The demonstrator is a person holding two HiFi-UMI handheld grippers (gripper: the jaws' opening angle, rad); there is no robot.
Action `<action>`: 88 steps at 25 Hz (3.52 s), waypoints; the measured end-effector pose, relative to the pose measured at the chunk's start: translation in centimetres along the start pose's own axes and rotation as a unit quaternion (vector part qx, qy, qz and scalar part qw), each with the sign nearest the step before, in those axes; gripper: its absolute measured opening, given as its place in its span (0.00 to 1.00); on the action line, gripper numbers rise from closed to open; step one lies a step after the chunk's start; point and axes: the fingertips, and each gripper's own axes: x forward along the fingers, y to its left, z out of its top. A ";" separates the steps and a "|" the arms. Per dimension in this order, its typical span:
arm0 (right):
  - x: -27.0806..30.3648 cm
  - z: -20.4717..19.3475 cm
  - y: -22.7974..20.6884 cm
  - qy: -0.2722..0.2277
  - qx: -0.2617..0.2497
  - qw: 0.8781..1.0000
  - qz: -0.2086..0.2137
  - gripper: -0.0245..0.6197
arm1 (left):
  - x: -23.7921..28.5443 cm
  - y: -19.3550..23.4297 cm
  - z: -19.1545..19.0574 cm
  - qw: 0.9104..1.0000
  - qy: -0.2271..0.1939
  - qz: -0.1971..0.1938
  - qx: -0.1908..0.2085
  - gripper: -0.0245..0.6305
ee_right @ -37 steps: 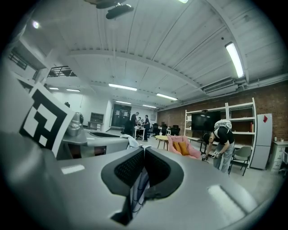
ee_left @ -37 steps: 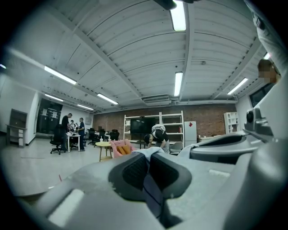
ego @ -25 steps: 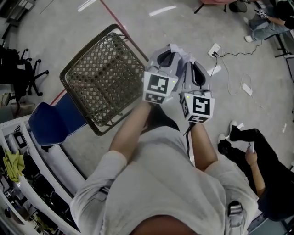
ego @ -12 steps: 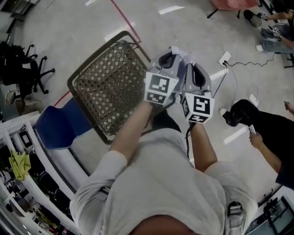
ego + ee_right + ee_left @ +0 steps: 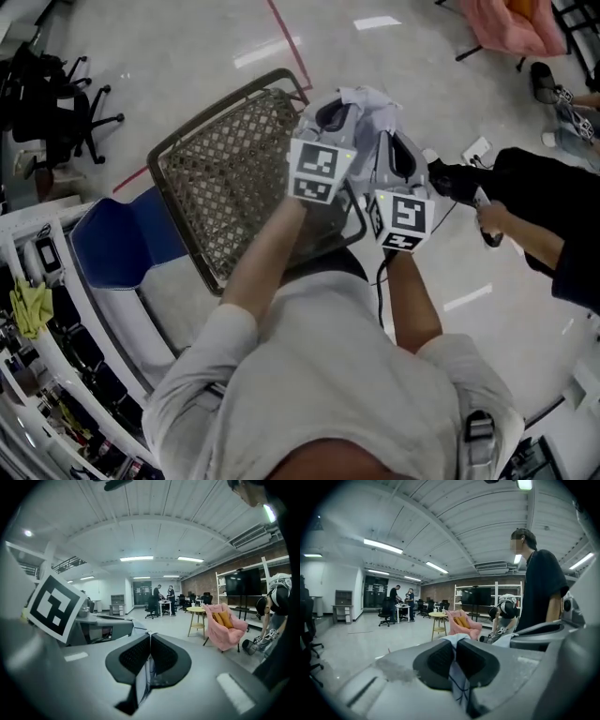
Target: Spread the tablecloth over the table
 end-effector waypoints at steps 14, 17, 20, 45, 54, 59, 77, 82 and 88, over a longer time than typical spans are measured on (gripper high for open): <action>7.5 1.0 4.6 -0.008 0.001 0.999 0.048 0.05 | 0.8 10.4 -1.0 0.998 0.012 0.052 -0.024 0.08; 8.8 0.9 4.4 -0.002 0.002 0.999 0.048 0.05 | 1.6 12.0 -1.4 0.998 0.017 0.057 -0.031 0.08; 9.8 1.0 4.7 0.001 0.001 0.999 0.052 0.05 | 2.2 13.9 -1.4 0.997 0.017 0.065 -0.041 0.08; 16.8 2.1 14.7 0.008 -0.022 0.989 0.143 0.05 | -9.8 31.3 -2.1 0.964 -0.024 0.243 -0.108 0.08; 16.5 3.3 19.7 -0.004 -0.040 0.983 0.182 0.05 | -16.3 34.9 -0.5 0.950 -0.055 0.291 -0.103 0.08; 16.0 3.2 22.7 -0.008 -0.045 0.978 0.201 0.05 | -20.0 35.4 -1.3 0.942 -0.061 0.312 -0.108 0.08; 10.5 4.4 39.9 -0.049 -0.045 0.927 0.369 0.05 | -43.6 39.9 -1.3 0.870 -0.098 0.468 -0.119 0.08; 9.2 5.6 42.7 -0.073 -0.037 0.919 0.385 0.05 | -53.6 40.8 1.4 0.825 -0.139 0.538 -0.101 0.08; 11.9 3.4 38.4 -0.012 -0.032 0.945 0.325 0.05 | -58.7 40.8 2.6 0.793 -0.151 0.584 -0.087 0.08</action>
